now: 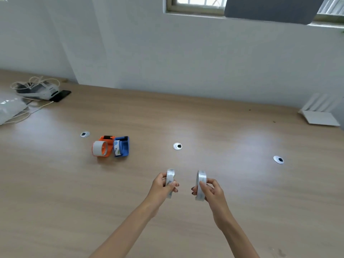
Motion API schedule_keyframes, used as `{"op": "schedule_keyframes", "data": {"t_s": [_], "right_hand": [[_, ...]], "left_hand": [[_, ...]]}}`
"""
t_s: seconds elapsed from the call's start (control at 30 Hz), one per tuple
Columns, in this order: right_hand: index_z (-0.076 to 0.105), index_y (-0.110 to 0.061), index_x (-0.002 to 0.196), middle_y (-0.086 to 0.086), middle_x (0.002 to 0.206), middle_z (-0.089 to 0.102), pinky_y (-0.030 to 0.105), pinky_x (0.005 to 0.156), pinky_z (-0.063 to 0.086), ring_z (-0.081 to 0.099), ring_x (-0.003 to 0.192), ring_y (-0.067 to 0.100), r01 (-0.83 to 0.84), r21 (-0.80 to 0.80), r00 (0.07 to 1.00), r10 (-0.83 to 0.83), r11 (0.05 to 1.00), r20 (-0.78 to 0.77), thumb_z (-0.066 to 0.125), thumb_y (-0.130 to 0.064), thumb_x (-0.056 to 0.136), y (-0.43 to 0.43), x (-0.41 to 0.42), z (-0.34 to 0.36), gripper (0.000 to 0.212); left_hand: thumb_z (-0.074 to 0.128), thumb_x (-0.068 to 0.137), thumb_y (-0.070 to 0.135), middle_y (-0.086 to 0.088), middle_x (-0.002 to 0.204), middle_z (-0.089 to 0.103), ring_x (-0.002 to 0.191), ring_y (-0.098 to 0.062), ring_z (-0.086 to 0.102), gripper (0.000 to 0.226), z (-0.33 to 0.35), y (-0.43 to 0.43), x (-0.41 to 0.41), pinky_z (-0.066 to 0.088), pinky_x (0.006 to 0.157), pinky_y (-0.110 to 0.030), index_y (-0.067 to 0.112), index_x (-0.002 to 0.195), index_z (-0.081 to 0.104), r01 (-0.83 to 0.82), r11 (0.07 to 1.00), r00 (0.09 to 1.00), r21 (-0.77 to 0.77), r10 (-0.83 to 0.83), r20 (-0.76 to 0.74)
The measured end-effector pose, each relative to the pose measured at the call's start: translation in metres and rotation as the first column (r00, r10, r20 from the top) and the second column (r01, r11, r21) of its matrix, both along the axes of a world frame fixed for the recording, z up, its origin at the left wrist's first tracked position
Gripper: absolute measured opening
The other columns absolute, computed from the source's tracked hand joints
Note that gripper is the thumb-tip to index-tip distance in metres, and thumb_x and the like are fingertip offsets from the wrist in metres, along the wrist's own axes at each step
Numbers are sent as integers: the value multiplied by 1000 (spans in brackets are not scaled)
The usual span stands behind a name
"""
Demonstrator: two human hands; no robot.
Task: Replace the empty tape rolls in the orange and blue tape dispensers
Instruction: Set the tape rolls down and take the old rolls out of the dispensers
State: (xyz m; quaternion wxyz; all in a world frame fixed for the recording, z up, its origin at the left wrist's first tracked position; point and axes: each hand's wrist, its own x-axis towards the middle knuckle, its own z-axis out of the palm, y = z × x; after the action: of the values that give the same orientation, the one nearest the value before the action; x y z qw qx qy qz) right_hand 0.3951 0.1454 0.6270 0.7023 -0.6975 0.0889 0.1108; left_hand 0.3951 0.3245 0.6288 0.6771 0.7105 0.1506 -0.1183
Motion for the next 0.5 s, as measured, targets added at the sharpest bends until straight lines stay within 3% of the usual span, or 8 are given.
{"op": "schedule_keyframes", "data": {"t_s": [0.3, 0.5], "right_hand": [[49, -1, 107, 9, 78, 73, 11, 60, 49, 67, 65, 11, 98, -50, 995, -97, 994, 20, 53, -10, 94, 133, 20, -18, 16], [50, -2, 104, 12, 82, 72, 12, 63, 50, 67, 68, 9, 212, -92, 977, -211, 973, 17, 53, -9, 93, 205, 38, -27, 14]], "left_hand": [[52, 93, 6, 5, 80, 69, 59, 0, 65, 18, -19, 125, 38, 44, 65, -22, 24, 95, 49, 181, 983, 983, 17, -181, 20], [64, 86, 11, -1, 87, 64, 75, -11, 60, 21, -28, 189, 71, 44, 64, -18, 12, 105, 55, 279, 946, 959, 165, -282, -6]]}}
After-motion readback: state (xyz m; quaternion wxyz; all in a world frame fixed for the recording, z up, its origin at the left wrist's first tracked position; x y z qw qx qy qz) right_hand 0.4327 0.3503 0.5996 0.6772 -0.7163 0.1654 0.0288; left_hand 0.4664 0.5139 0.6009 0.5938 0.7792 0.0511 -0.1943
